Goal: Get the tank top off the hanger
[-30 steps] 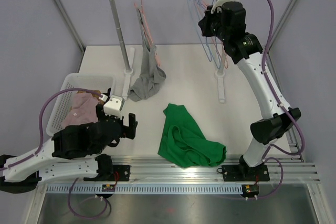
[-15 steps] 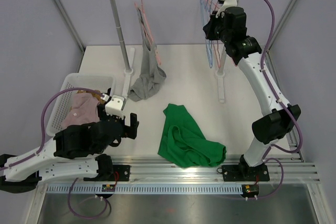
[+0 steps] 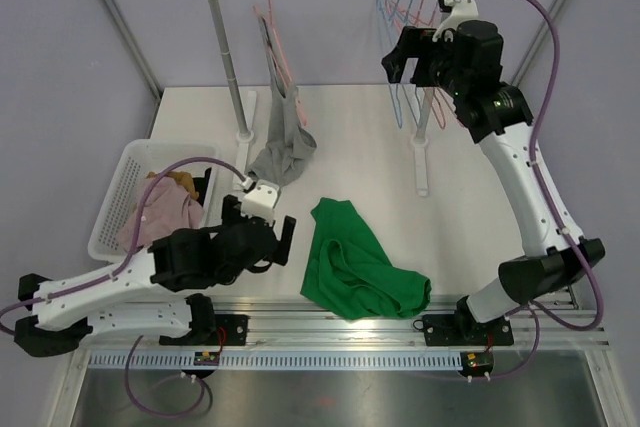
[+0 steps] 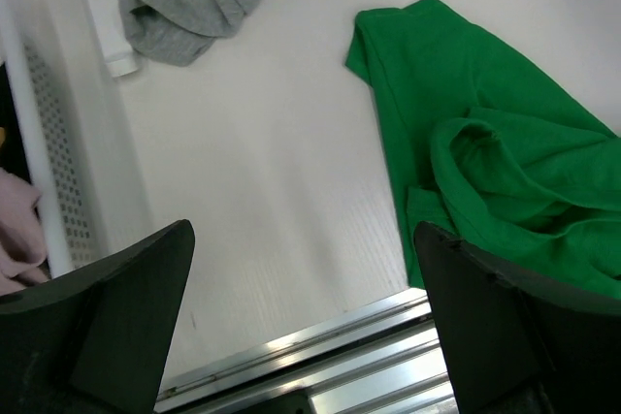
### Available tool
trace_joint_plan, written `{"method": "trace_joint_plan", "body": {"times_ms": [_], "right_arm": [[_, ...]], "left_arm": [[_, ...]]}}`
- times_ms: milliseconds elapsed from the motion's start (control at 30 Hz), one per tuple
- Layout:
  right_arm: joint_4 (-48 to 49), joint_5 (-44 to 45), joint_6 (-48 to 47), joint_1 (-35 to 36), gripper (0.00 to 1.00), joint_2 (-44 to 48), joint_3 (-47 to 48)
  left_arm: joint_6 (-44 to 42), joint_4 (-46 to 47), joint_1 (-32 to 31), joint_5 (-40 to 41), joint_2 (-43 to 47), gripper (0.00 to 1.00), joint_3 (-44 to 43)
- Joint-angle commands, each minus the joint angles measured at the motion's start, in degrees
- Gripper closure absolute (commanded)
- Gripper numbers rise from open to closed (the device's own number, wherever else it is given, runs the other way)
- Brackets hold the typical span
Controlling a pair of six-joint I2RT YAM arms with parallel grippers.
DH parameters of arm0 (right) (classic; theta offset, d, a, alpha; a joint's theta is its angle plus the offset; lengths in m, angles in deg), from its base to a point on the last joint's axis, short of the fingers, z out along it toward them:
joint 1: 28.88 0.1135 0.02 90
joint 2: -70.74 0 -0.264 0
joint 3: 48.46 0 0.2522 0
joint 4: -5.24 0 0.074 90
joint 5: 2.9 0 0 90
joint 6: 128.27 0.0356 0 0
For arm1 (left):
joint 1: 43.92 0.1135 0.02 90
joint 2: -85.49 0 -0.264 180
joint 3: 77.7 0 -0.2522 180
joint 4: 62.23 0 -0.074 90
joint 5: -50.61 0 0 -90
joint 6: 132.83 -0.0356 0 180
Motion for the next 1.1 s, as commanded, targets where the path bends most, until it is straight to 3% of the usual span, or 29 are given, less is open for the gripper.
{"method": "trace_joint_plan", "body": {"times_ms": [0,200,533,867,933,967,1000,1033,1067], "right_arm": [[-2.6,-0.4,-0.6,-0.2,0.0,8.6,0.0],[-11.4,-1.8,-1.1,-0.2,0.01,19.1,-3.5],[-12.2,-9.9,7.5,-0.2,0.01,48.5,-27.6],[-14.1,-20.8,7.7,-0.2,0.0,57.7,-30.9],[-14.4,-20.7,7.6,-0.2,0.01,58.6,-30.6],[-14.4,-20.7,7.3,-0.2,0.01,59.0,-30.6],[-14.4,-20.4,7.3,-0.1,0.01,59.3,-30.7],[-14.3,-20.1,7.2,-0.2,0.0,60.0,-30.9],[-14.3,-20.0,7.0,-0.1,0.01,60.3,-31.0]], "left_arm": [[-1.8,11.8,-0.5,-4.8,-4.9,0.01,-1.3],[-1.3,22.7,-1.6,-12.1,-18.8,0.01,-3.6],[0.2,30.9,-6.2,-22.3,-41.9,0.01,-8.5],[3.6,34.4,-6.5,-25.2,-58.1,0.01,-9.3],[4.3,35.7,-6.5,-25.7,-59.3,0.23,-8.7],[4.7,36.1,-6.5,-26.0,-59.5,0.44,-8.1],[5.2,35.6,-6.5,-25.8,-59.5,0.8,-7.9],[5.9,35.1,-6.5,-25.1,-58.9,0.94,-7.8],[6.6,34.4,-6.5,-23.6,-58.1,0.98,-7.2]]}}
